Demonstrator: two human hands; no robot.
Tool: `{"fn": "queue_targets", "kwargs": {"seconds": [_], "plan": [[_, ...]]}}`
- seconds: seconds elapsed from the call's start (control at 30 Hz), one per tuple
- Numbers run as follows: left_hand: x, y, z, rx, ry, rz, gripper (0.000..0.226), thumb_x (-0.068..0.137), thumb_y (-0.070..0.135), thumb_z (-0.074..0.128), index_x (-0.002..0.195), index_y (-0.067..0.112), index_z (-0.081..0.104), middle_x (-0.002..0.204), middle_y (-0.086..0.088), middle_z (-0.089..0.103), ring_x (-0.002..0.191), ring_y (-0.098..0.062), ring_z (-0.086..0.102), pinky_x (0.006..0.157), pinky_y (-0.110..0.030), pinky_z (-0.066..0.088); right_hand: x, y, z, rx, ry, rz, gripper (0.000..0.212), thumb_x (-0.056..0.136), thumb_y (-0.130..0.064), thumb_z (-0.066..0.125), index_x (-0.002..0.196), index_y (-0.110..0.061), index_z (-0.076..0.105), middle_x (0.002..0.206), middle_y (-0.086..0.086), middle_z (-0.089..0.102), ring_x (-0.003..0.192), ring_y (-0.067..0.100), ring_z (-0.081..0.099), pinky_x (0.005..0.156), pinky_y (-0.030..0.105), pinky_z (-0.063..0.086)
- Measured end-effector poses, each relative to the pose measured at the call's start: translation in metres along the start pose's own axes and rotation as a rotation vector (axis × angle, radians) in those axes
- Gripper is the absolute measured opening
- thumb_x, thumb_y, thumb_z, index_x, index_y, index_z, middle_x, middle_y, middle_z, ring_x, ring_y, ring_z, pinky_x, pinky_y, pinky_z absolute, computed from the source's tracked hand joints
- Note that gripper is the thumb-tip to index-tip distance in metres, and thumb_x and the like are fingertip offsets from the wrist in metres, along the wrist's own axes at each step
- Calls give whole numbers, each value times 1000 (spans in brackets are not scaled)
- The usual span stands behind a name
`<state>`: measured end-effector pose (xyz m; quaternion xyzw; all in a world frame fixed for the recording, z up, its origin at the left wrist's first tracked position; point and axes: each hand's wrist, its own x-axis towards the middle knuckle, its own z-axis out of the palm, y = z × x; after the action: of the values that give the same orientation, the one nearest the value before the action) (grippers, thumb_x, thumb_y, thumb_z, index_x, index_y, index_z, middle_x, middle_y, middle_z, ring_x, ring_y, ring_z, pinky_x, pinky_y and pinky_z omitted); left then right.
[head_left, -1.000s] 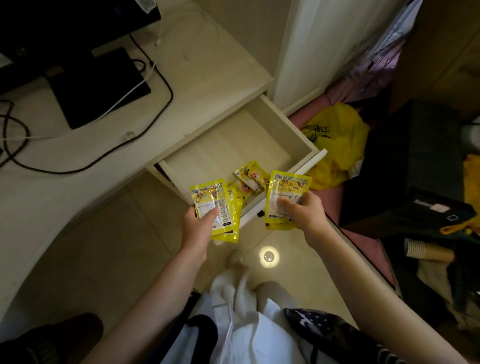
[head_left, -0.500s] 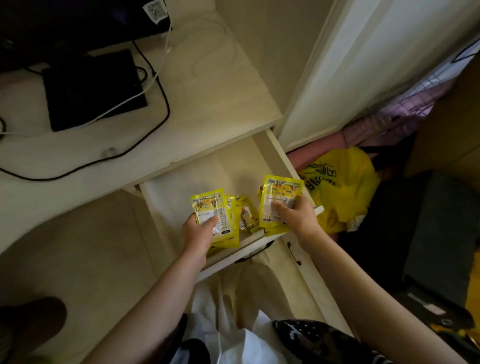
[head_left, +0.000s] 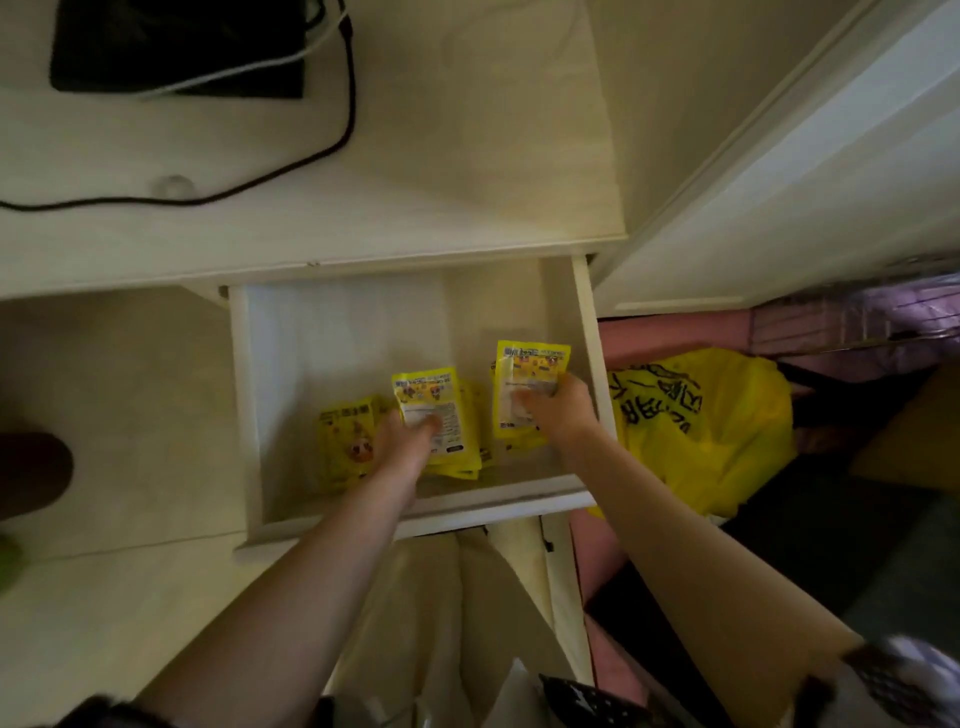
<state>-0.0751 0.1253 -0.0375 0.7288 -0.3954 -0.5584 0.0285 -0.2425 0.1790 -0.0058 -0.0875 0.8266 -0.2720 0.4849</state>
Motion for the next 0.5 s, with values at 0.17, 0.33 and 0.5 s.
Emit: {"fn": "queue_targets", "kwargs": {"seconds": [0.17, 0.33, 0.5], "plan": [[14, -4, 15, 22, 20, -5, 37, 91, 26, 62, 123, 8, 57, 124, -11, 62, 108, -29, 60, 78, -27, 39, 27, 8, 15, 63, -104, 92, 18, 80, -10, 71, 96, -18, 68, 113, 16, 69, 104, 32, 65, 93, 50, 53], [19, -12, 17, 7, -17, -51, 55, 95, 31, 56, 143, 13, 37, 148, -8, 38, 132, -31, 41, 99, -34, 37, 43, 30, 15, 159, -128, 238, 20, 79, -13, 73, 94, -25, 65, 110, 13, 69, 101, 33, 66, 90, 57, 52], [22, -11, 13, 158, -22, -16, 50, 95, 30, 55, 138, 9, 41, 143, -11, 44, 126, -33, 46, 93, -33, 39, 45, 32, 9, -147, -54, 186, 34, 88, -10, 61, 122, -9, 59, 124, 15, 62, 115, 32, 58, 99, 43, 47]]}}
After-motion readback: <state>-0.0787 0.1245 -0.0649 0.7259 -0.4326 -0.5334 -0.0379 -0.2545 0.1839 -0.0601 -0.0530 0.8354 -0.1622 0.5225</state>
